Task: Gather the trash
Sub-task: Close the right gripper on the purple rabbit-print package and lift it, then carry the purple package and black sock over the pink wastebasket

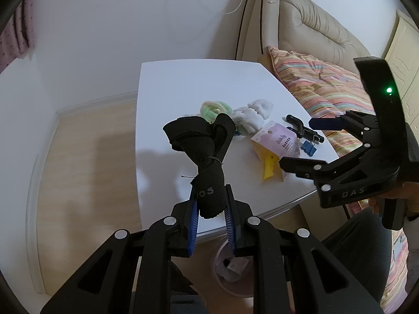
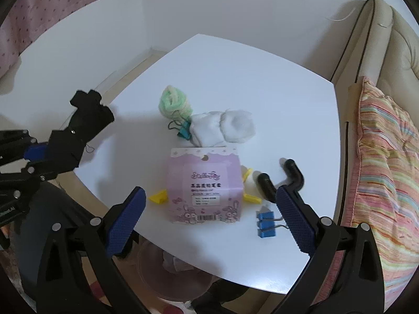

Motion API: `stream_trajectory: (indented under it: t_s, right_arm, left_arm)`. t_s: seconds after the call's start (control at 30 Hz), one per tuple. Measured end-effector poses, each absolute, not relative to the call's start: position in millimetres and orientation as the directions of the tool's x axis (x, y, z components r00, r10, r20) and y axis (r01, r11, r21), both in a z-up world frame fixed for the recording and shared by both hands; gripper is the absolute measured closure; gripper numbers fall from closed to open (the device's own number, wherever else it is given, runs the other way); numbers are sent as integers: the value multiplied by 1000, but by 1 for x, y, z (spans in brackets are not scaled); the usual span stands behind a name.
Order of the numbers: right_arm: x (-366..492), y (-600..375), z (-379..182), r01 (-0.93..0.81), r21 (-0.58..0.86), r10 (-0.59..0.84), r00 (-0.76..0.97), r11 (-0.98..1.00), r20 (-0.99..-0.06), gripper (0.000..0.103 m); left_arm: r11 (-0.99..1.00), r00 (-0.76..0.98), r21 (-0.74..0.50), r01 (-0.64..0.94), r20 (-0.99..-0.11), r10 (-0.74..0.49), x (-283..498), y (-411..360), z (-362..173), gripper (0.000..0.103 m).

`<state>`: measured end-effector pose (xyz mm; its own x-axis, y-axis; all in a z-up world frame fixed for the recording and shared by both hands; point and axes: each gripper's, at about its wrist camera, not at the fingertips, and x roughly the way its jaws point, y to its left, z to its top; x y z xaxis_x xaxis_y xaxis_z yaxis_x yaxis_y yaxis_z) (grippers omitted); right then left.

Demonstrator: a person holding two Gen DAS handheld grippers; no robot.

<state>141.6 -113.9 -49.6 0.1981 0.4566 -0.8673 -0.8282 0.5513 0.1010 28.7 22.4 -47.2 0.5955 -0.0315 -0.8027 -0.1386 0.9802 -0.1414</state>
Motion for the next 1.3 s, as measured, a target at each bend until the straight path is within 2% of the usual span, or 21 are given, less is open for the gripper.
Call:
stream_trajectory:
  t_s: [0.1, 0.23, 0.27, 0.33, 1.3]
  right_arm:
    - [141, -109, -53, -836, 101, 454, 187, 539, -871, 7]
    - [145, -105, -58, -838, 86, 432, 187, 539, -883, 26]
    - [146, -105, -59, -837, 83, 426, 188, 541, -885, 28]
    - [146, -105, -61, -836, 80, 423, 190, 543, -886, 40]
    - [150, -145, 12, -796, 137, 609, 327, 590, -723, 40]
  left_arm:
    - [979, 595, -143, -142, -803, -31, 27, 24, -47, 84]
    - [978, 594, -146, -147, -804, -31, 26, 27, -48, 84]
    - [978, 593, -148, -148, -804, -32, 26, 27, -48, 84]
    - [978, 593, -149, -148, -804, -32, 26, 27, -48, 84]
    - [985, 611, -133, -111, -791, -38, 27, 14, -34, 84]
